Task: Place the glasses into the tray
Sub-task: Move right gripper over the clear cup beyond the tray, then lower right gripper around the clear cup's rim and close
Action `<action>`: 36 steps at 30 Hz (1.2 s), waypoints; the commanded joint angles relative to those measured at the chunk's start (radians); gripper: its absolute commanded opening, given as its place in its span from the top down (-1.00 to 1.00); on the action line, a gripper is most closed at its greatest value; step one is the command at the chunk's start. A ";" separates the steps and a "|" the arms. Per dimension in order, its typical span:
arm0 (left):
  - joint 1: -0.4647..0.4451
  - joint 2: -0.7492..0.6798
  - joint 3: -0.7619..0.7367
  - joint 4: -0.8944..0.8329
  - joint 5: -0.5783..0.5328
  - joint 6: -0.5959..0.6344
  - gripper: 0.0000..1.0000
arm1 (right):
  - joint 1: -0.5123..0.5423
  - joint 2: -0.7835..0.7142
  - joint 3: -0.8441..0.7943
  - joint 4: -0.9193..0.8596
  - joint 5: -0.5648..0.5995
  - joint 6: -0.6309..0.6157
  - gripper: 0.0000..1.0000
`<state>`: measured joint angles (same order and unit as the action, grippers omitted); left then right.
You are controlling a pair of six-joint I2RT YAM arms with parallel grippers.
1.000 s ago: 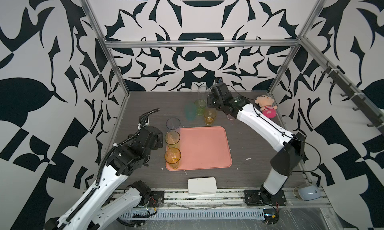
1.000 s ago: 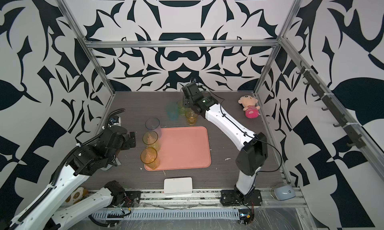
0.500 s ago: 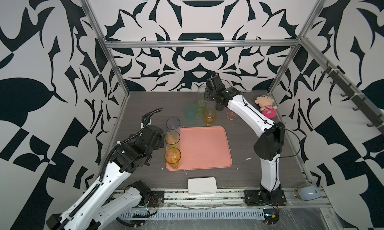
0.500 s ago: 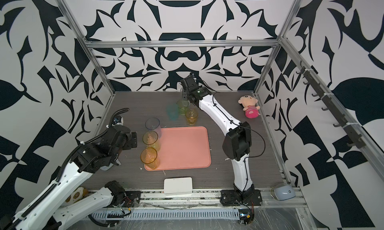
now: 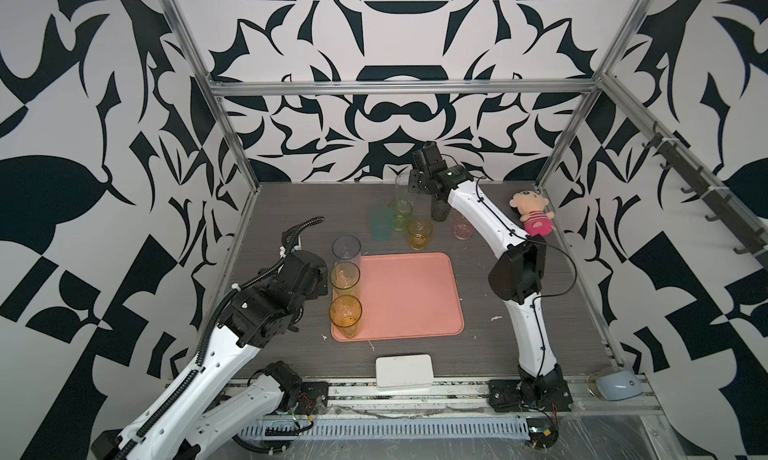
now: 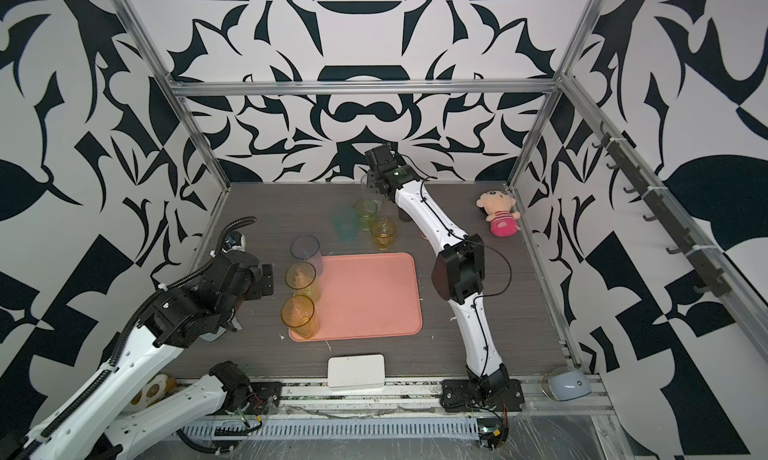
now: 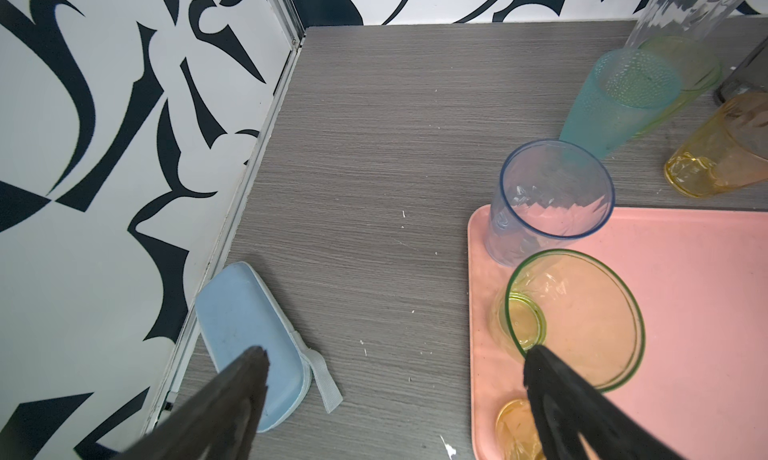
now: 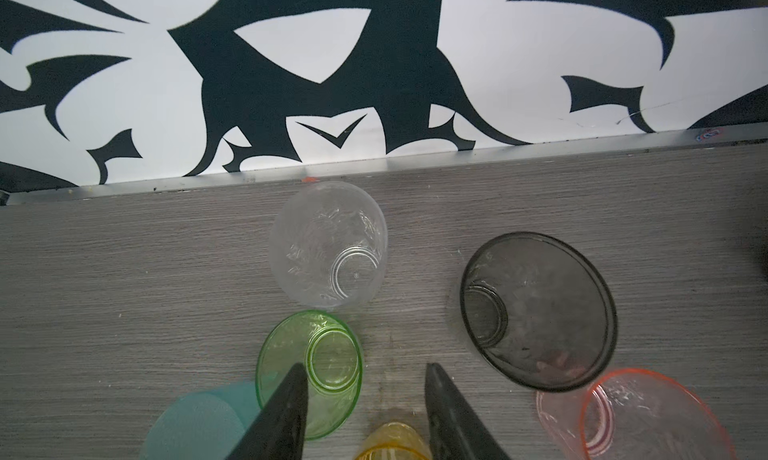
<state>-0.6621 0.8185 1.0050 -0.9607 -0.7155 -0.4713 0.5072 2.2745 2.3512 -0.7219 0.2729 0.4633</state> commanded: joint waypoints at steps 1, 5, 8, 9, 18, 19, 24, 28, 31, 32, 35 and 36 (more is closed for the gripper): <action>0.002 -0.004 -0.005 -0.009 -0.008 -0.013 -0.99 | -0.011 0.002 0.070 -0.009 -0.023 -0.006 0.02; 0.002 -0.022 -0.004 -0.007 -0.011 -0.021 -0.99 | -0.027 0.042 0.112 -0.011 -0.014 0.011 0.03; 0.003 -0.043 -0.010 -0.003 -0.025 -0.026 -0.99 | -0.040 0.073 0.141 -0.011 -0.022 0.029 0.04; 0.002 -0.049 -0.012 0.001 -0.026 -0.026 -0.99 | -0.041 0.083 0.150 -0.009 -0.025 0.034 0.04; 0.002 -0.041 -0.010 0.003 -0.022 -0.023 -0.99 | -0.050 0.156 0.219 0.012 -0.069 0.041 0.04; 0.002 -0.039 -0.010 0.002 -0.021 -0.023 -0.99 | -0.051 0.161 0.225 0.015 -0.068 0.043 0.04; 0.002 -0.044 -0.011 0.005 -0.020 -0.023 -0.99 | -0.056 0.177 0.235 0.018 -0.067 0.053 0.04; 0.002 -0.045 -0.011 0.008 -0.018 -0.023 -0.99 | -0.057 0.181 0.247 0.021 -0.070 0.074 0.04; 0.002 -0.041 -0.011 0.008 -0.017 -0.022 -0.99 | -0.058 0.221 0.258 0.022 -0.069 0.082 0.05; 0.002 -0.041 -0.011 0.008 -0.015 -0.023 -0.99 | -0.058 0.227 0.288 0.023 -0.070 0.084 0.05; 0.002 -0.039 -0.012 0.008 -0.009 -0.022 -0.99 | -0.058 0.239 0.298 0.034 -0.070 0.089 0.05; 0.002 -0.039 -0.011 0.008 -0.009 -0.021 -0.99 | -0.058 0.240 0.298 0.037 -0.070 0.089 0.05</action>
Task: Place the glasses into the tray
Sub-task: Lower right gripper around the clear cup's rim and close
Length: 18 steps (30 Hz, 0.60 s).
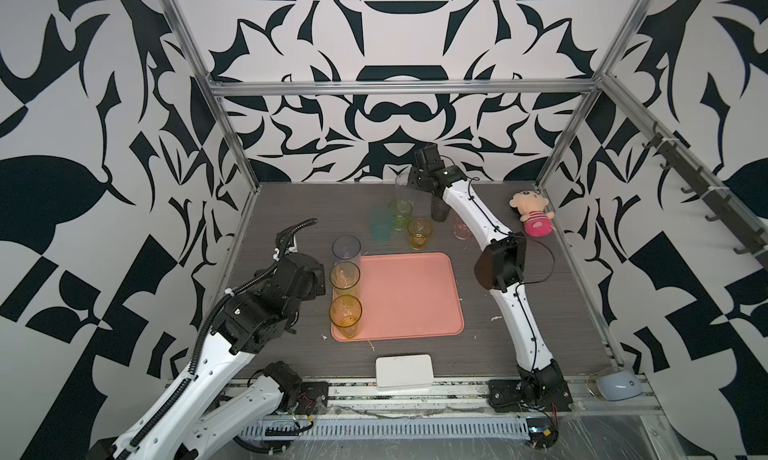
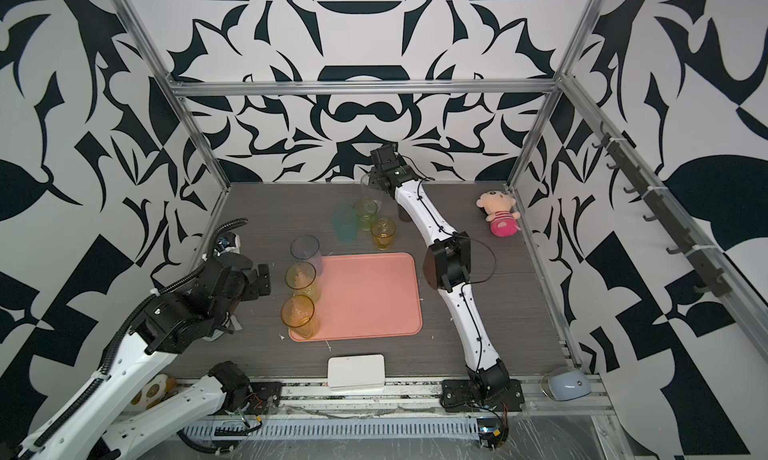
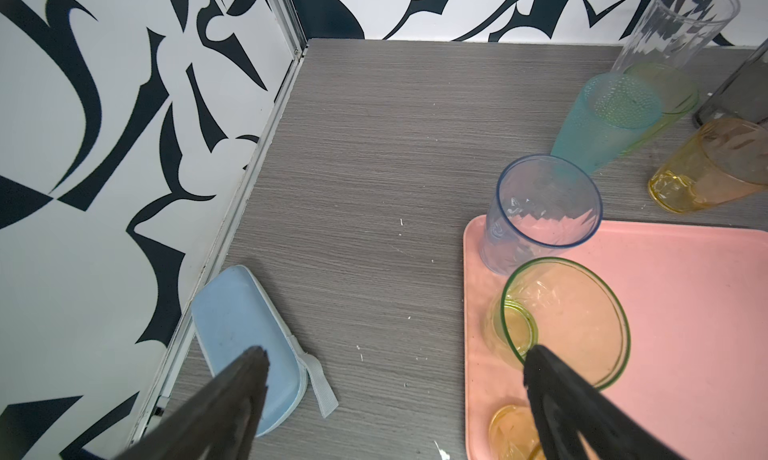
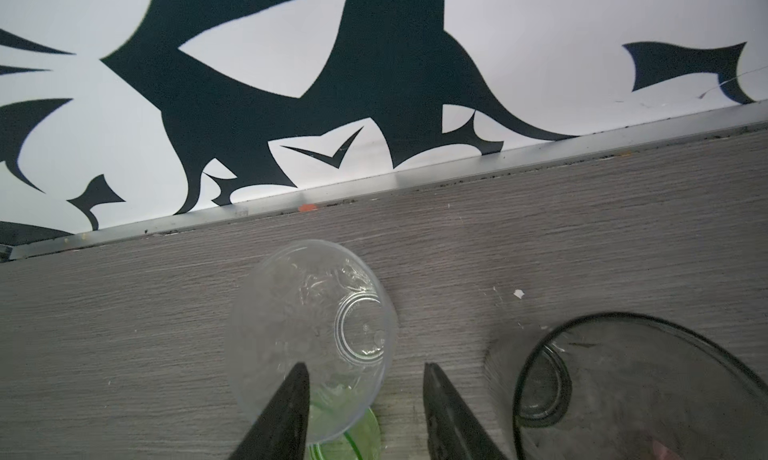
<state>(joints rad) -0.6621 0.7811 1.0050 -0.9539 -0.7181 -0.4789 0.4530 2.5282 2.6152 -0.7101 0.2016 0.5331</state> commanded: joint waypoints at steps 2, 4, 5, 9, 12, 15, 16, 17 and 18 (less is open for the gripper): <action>0.002 -0.002 -0.011 0.003 -0.008 -0.013 -0.99 | -0.004 -0.008 0.034 0.031 0.002 0.019 0.04; 0.002 -0.002 -0.012 0.001 -0.008 -0.013 -0.99 | -0.005 -0.002 0.035 0.035 0.007 0.021 0.04; 0.002 -0.001 -0.012 0.002 -0.008 -0.013 -0.99 | -0.005 -0.001 0.036 0.037 0.004 0.022 0.04; 0.003 0.001 -0.012 0.004 -0.006 -0.013 -0.99 | -0.007 0.006 0.034 0.046 0.001 0.024 0.05; 0.002 0.002 -0.010 0.004 -0.005 -0.010 -0.99 | -0.008 0.014 0.034 0.053 0.001 0.024 0.05; 0.002 -0.003 -0.011 0.006 -0.003 -0.007 -0.99 | -0.010 0.025 0.038 0.057 0.001 0.022 0.06; 0.002 -0.006 -0.009 0.006 0.000 -0.007 -0.99 | -0.011 0.028 0.039 0.057 0.002 0.025 0.06; 0.002 -0.009 -0.011 0.007 0.000 -0.007 -0.99 | -0.011 0.029 0.039 0.059 -0.026 0.025 0.07; 0.002 -0.010 -0.011 0.009 0.000 -0.007 -0.99 | -0.012 0.030 0.039 0.060 -0.035 0.025 0.07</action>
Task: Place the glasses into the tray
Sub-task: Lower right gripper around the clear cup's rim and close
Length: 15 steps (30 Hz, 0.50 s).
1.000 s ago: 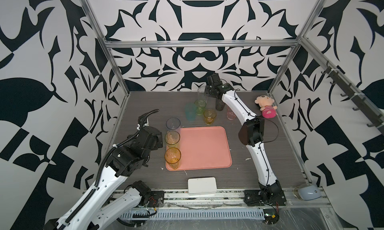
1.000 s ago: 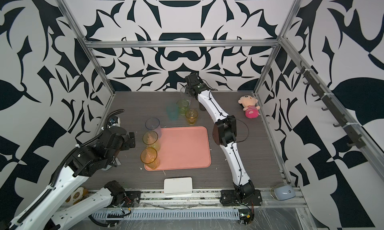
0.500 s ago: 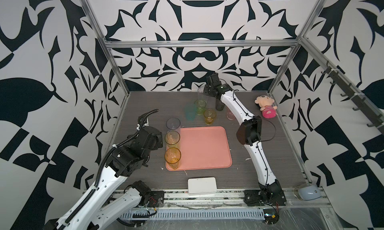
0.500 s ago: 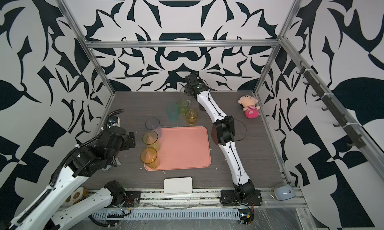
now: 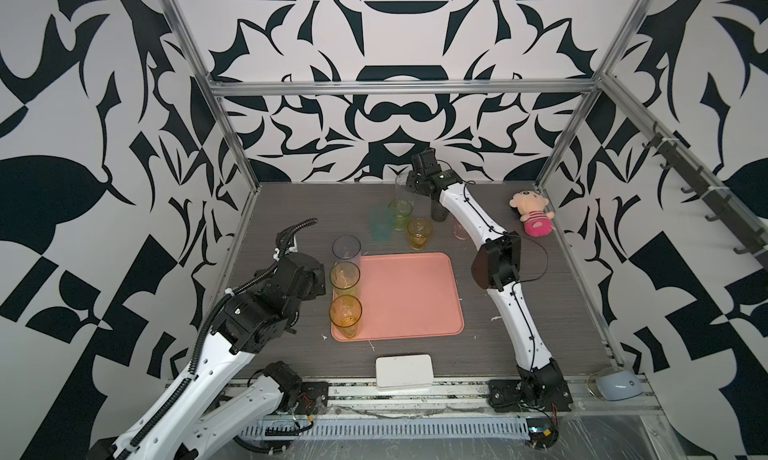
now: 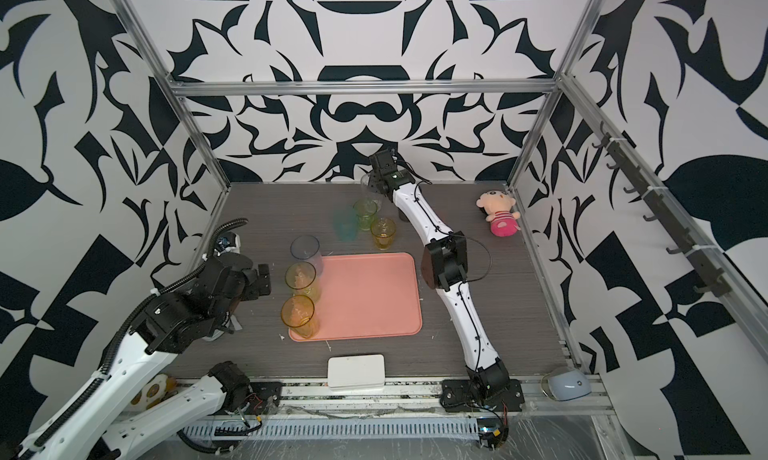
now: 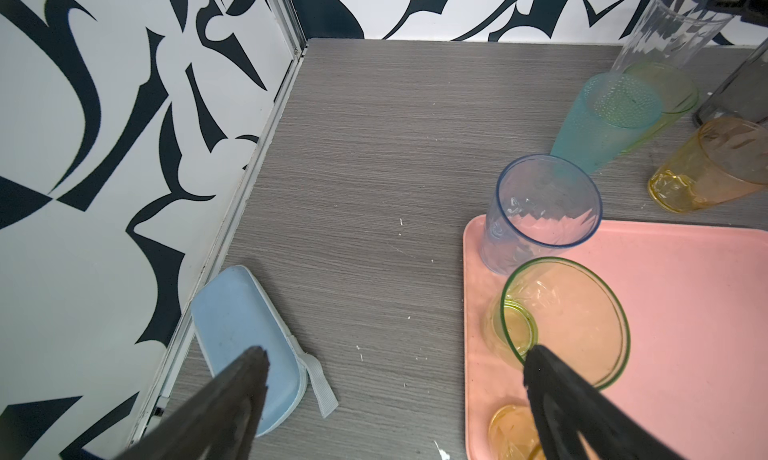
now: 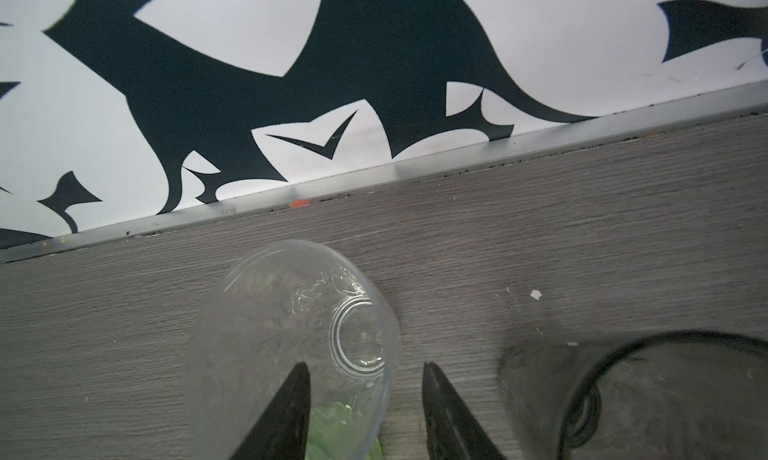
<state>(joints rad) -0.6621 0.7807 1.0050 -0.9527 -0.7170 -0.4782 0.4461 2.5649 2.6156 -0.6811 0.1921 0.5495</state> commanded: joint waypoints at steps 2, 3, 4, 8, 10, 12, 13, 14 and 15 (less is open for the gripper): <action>0.002 -0.015 -0.013 0.009 0.000 -0.007 -0.99 | -0.006 -0.004 0.038 0.036 -0.028 0.010 0.07; 0.002 -0.015 -0.014 0.009 -0.001 -0.007 -0.99 | -0.006 -0.003 0.038 0.037 -0.029 0.010 0.07; 0.002 -0.015 -0.015 0.011 0.002 -0.006 -0.99 | -0.006 -0.001 0.038 0.038 -0.029 0.012 0.07; 0.002 -0.010 -0.013 0.012 0.006 -0.002 -0.99 | -0.007 0.005 0.040 0.040 -0.032 0.014 0.07; 0.002 -0.010 -0.013 0.012 0.007 -0.002 -0.99 | -0.007 0.007 0.040 0.041 -0.034 0.016 0.09; 0.002 -0.011 -0.013 0.012 0.010 -0.001 -0.99 | -0.009 0.011 0.040 0.041 -0.037 0.019 0.09; 0.002 -0.012 -0.013 0.012 0.009 0.000 -0.99 | -0.010 0.012 0.040 0.041 -0.039 0.020 0.09; 0.002 -0.013 -0.013 0.014 0.009 0.000 -0.99 | -0.010 0.012 0.040 0.041 -0.039 0.021 0.10; 0.002 -0.014 -0.014 0.014 0.011 0.000 -0.99 | -0.010 0.014 0.039 0.041 -0.040 0.021 0.11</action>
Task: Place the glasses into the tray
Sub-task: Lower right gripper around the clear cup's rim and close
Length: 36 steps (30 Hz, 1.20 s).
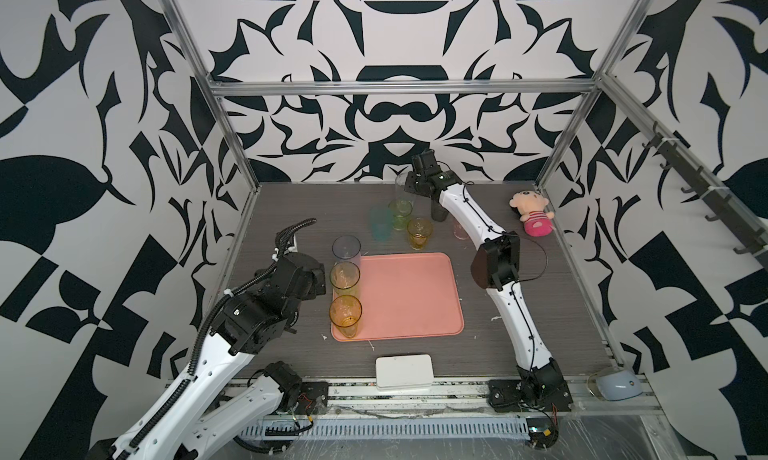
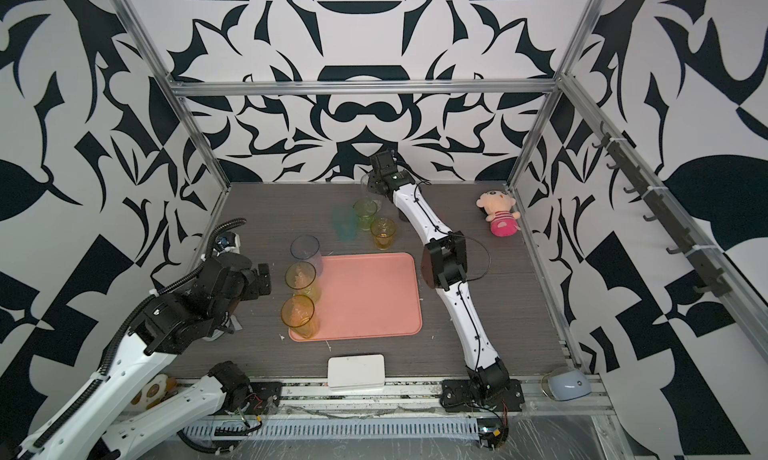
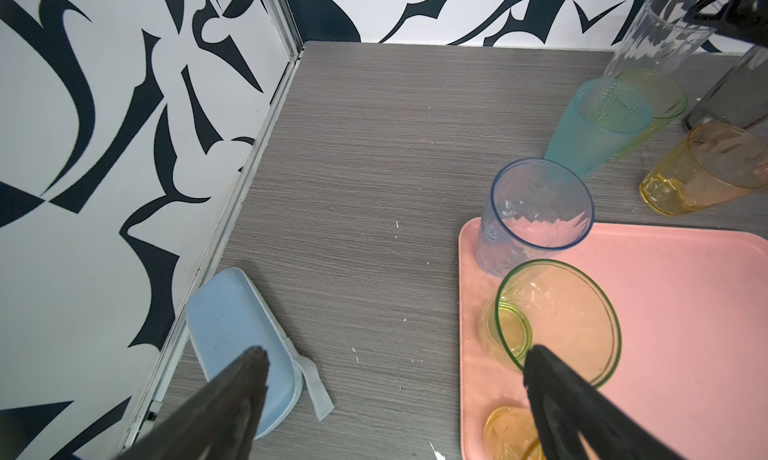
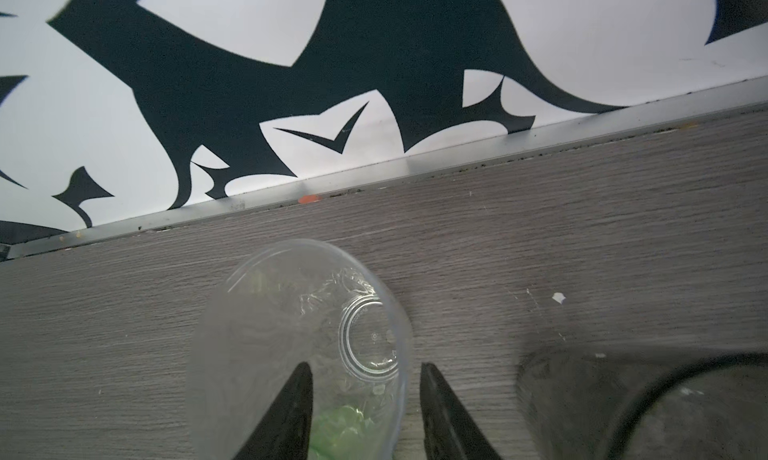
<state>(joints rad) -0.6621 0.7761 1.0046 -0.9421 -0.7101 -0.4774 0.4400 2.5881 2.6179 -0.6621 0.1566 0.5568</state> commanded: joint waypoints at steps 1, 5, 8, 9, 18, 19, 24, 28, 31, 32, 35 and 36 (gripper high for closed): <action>0.002 -0.009 -0.015 0.004 0.006 0.000 -0.99 | -0.006 -0.008 0.037 0.022 -0.005 0.015 0.13; 0.003 -0.011 -0.014 0.006 0.005 0.005 -0.99 | -0.009 -0.005 0.036 0.020 -0.009 0.019 0.24; 0.002 -0.011 -0.014 0.006 0.007 0.005 -0.99 | -0.011 -0.005 0.036 0.017 -0.015 0.018 0.27; 0.002 -0.011 -0.014 0.007 0.005 0.005 -0.99 | -0.011 -0.005 0.036 0.015 -0.017 0.018 0.29; 0.002 0.001 -0.016 0.006 0.007 0.006 -0.99 | -0.011 -0.012 0.020 0.019 -0.025 0.017 0.43; 0.002 0.004 -0.016 0.007 0.005 0.007 -0.99 | -0.010 -0.013 0.018 0.019 -0.028 0.017 0.44; 0.002 0.022 -0.011 -0.002 0.000 0.006 -0.99 | -0.011 -0.018 0.012 0.021 -0.029 0.019 0.50; 0.002 0.022 -0.012 -0.001 -0.001 0.006 -0.99 | -0.011 -0.030 0.008 0.028 -0.029 0.019 0.55; 0.002 0.020 -0.012 -0.007 -0.015 0.006 -0.99 | -0.011 -0.036 -0.023 0.033 -0.031 0.019 0.62; 0.002 0.019 -0.011 -0.007 -0.016 0.005 -0.99 | -0.011 -0.037 -0.025 0.033 -0.031 0.019 0.63; 0.002 0.014 -0.013 -0.004 -0.014 0.005 -0.99 | -0.011 -0.040 -0.025 0.033 -0.032 0.019 0.73; 0.002 0.014 -0.014 -0.004 -0.015 0.005 -0.99 | -0.011 -0.039 -0.025 0.034 -0.033 0.018 0.75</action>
<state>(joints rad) -0.6621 0.8005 1.0035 -0.9390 -0.7040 -0.4706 0.4324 2.5969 2.6034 -0.6319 0.1265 0.5751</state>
